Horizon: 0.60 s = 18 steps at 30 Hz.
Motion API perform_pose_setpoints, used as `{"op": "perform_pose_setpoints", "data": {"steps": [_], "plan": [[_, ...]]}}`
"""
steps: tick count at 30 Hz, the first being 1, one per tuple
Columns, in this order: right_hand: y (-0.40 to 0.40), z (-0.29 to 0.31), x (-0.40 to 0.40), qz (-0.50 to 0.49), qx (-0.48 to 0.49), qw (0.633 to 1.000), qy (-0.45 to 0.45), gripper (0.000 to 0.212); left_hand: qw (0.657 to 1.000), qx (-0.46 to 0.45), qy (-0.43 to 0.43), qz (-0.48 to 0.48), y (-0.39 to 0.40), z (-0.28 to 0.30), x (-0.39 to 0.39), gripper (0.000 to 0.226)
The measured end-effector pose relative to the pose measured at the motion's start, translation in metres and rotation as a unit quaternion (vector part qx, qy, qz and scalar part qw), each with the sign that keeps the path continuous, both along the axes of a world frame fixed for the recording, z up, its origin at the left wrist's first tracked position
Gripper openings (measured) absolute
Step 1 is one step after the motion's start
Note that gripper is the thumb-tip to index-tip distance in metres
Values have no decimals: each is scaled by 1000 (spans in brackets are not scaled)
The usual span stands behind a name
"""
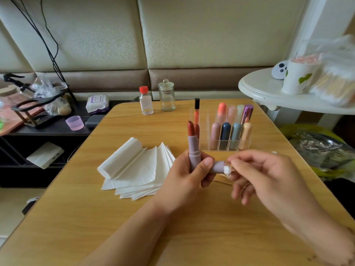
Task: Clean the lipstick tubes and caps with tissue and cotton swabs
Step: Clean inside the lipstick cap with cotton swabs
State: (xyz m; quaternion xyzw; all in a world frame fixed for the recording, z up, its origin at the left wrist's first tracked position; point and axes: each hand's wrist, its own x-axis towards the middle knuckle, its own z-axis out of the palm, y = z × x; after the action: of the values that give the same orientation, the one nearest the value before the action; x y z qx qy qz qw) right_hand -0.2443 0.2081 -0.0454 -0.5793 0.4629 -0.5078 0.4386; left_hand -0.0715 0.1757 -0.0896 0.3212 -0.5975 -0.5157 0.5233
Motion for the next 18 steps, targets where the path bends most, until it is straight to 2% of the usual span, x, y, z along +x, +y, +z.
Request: {"op": "perform_pose_setpoints", "data": {"steps": [1, 2, 4, 6, 8, 9, 11, 12, 16, 18], "plan": [[0, 1, -9, 0, -114, 987, 117, 17, 1000, 11, 8, -9, 0, 0, 0, 18], [-1, 2, -18, 5, -223, 945, 237, 21, 1000, 20, 17, -17, -1, -1, 0, 18], [-8, 8, -29, 37, -357, 833, 422, 26, 998, 34, 39, -33, -2, -2, 0, 18], [-17, 12, -31, 70, -412, 751, 512, 27, 997, 37, 45, -44, -3, -3, 0, 20], [-26, 14, -30, 94, -453, 699, 545, 29, 997, 38, 42, -51, -3, -3, 0, 23], [-31, 14, -30, 104, -467, 684, 551, 30, 997, 37, 43, -52, -2, -3, 0, 22], [-35, 13, -27, 118, -469, 686, 544, 29, 997, 33, 50, -51, -2, -3, 1, 21], [-36, 12, -24, 124, -451, 708, 529, 27, 997, 34, 53, -50, -1, -3, 2, 20], [-28, 8, -14, 127, -314, 844, 417, 32, 998, 8, 46, -36, -1, -5, 4, 24], [-23, 8, -10, 104, -249, 892, 362, 35, 999, -17, 34, -22, -1, -4, 2, 24]]}}
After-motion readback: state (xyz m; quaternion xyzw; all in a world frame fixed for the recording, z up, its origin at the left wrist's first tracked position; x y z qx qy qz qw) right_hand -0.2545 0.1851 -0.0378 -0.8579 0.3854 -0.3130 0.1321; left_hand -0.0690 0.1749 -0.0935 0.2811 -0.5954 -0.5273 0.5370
